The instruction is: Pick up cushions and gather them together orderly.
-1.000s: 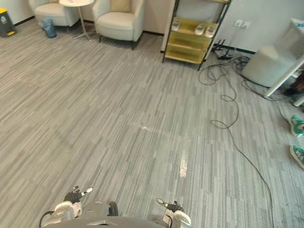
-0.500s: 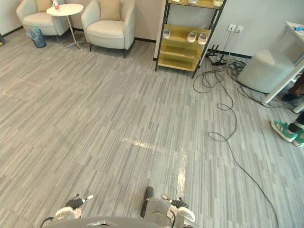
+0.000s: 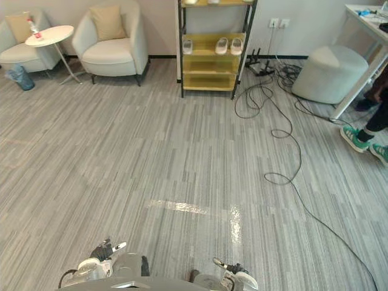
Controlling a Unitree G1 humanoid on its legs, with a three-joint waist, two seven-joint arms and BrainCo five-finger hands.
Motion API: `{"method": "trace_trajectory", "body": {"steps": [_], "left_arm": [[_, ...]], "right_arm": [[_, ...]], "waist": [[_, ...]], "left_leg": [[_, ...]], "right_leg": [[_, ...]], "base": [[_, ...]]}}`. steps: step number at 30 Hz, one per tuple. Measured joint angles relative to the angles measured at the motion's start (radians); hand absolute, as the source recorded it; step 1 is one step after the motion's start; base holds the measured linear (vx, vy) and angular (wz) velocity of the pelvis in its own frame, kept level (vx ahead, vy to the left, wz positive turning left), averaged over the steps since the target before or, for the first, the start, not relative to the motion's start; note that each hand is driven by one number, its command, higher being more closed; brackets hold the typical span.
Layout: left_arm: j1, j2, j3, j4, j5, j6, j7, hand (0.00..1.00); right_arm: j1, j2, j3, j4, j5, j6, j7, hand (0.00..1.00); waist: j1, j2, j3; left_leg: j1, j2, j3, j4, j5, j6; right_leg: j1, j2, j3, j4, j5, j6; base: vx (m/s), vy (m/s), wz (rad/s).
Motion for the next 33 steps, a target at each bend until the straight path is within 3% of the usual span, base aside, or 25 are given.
{"method": "trace_trajectory", "body": {"steps": [1,2,3,6,10,15,18,19,21,22,23,25,29,33], "left_arm": [[0.002,-0.002,0.001,0.001,0.000,0.000,0.000,0.00],[0.004,0.002,0.002,0.004,0.001,0.000,0.001,0.00],[0.002,0.017,0.002,0.005,0.008,0.000,0.001,0.00],[-0.005,0.043,0.026,0.012,0.009,0.002,0.004,0.00],[0.024,0.053,0.026,0.032,0.011,0.006,0.003,0.00],[0.044,0.067,0.001,0.044,0.011,0.010,0.003,0.00],[0.044,0.073,-0.018,0.059,0.011,0.010,0.002,0.00],[0.044,0.074,-0.018,0.067,0.011,0.010,0.002,0.00],[0.046,0.079,-0.019,0.074,0.011,0.010,0.002,0.00],[0.049,0.089,-0.019,0.075,0.014,0.010,0.002,0.00],[0.051,0.091,-0.017,0.080,0.022,0.012,0.003,0.00],[0.066,0.077,-0.014,0.081,0.022,0.011,0.003,0.00],[0.083,0.062,0.004,0.088,0.024,0.011,0.003,0.00],[0.083,0.065,0.004,0.086,0.040,0.010,0.001,0.00]], "right_arm": [[0.008,-0.002,-0.002,-0.007,0.000,-0.001,0.000,0.00],[0.010,-0.005,0.000,-0.006,-0.001,-0.001,0.000,0.00],[0.011,0.016,0.009,-0.005,-0.002,0.000,0.002,0.00],[0.010,0.045,0.010,-0.007,-0.007,0.000,0.002,0.00],[0.013,0.052,0.012,-0.019,-0.012,-0.001,0.003,0.00],[0.022,0.052,0.011,-0.033,-0.013,-0.001,0.004,0.00],[0.022,0.048,0.013,-0.032,-0.013,-0.001,0.005,0.00],[0.022,0.048,0.013,-0.032,-0.013,-0.001,0.006,0.00],[0.022,0.047,0.012,-0.031,-0.013,-0.001,0.006,0.00],[0.028,0.050,0.011,-0.022,-0.014,0.000,0.006,0.00],[0.029,0.048,-0.001,-0.004,-0.013,-0.001,0.005,0.00],[0.032,0.043,-0.010,-0.005,-0.013,0.000,0.005,0.00],[0.041,0.040,-0.030,-0.006,-0.013,0.000,0.005,0.00],[0.056,0.041,-0.030,-0.006,-0.013,0.000,0.005,0.00]], "waist": [[0.004,0.005,-0.002],[0.011,0.003,-0.007],[0.009,-0.026,-0.014],[0.023,-0.070,-0.001],[0.030,-0.078,-0.016],[0.023,-0.081,-0.026],[0.016,-0.066,-0.025],[0.008,-0.067,-0.028],[-0.002,-0.068,-0.031],[0.001,-0.093,-0.038],[0.001,-0.102,-0.045],[0.004,-0.091,-0.055],[0.001,-0.068,-0.073],[0.006,-0.087,-0.083]], "left_leg": [[0.008,-0.023,-0.015,-0.111,0.108,-0.009],[0.039,-0.043,-0.009,-0.153,0.181,0.026],[0.050,-0.088,-0.005,-0.185,0.178,0.044],[0.082,-0.139,0.007,-0.164,0.145,0.111],[0.145,-0.158,0.024,-0.173,0.091,0.129],[0.218,-0.171,0.049,-0.211,0.066,0.151],[0.259,-0.167,0.036,-0.232,0.062,0.158],[0.267,-0.160,0.024,-0.237,0.062,0.157],[0.266,-0.157,0.005,-0.231,0.066,0.151],[0.264,-0.175,-0.011,-0.230,0.067,0.139],[0.269,-0.185,-0.034,-0.239,0.070,0.126],[0.267,-0.184,-0.040,-0.279,0.100,0.113],[0.291,-0.172,-0.062,-0.383,0.164,0.102],[0.295,-0.171,-0.064,-0.418,0.183,0.099]], "right_leg": [[0.008,-0.016,0.007,0.001,-0.018,0.024],[0.014,-0.024,0.011,-0.001,-0.030,0.041],[0.014,-0.063,0.003,-0.003,-0.037,0.040],[0.048,-0.115,0.001,0.020,-0.038,0.041],[0.039,-0.140,0.003,0.122,-0.038,0.041],[-0.095,-0.182,-0.012,0.432,-0.028,0.066],[-0.112,-0.199,-0.105,0.484,-0.117,0.074],[-0.127,-0.187,-0.140,0.463,-0.155,0.063],[-0.140,-0.161,-0.140,0.376,-0.157,0.049],[-0.151,-0.150,-0.131,0.287,-0.048,0.031],[-0.135,-0.152,-0.134,0.256,-0.065,0.046],[-0.118,-0.145,-0.136,0.183,-0.063,0.051],[-0.075,-0.104,-0.153,0.053,0.002,0.050],[-0.055,-0.090,-0.157,-0.020,0.043,0.049]], "base": [[0.38,0.292,-0.11],[0.38,0.287,0.01],[0.32,0.226,0.09],[0.32,0.197,0.17],[0.21,0.144,-0.11],[0.15,0.116,-0.19],[0.09,-0.004,0.08],[0.05,-0.089,0.27],[0.02,-0.086,0.31],[0.02,-0.136,0.31],[0.02,-0.160,0.30],[-0.02,-0.119,0.12],[-0.05,-0.081,0.06],[-0.03,-0.028,0.00]]}}
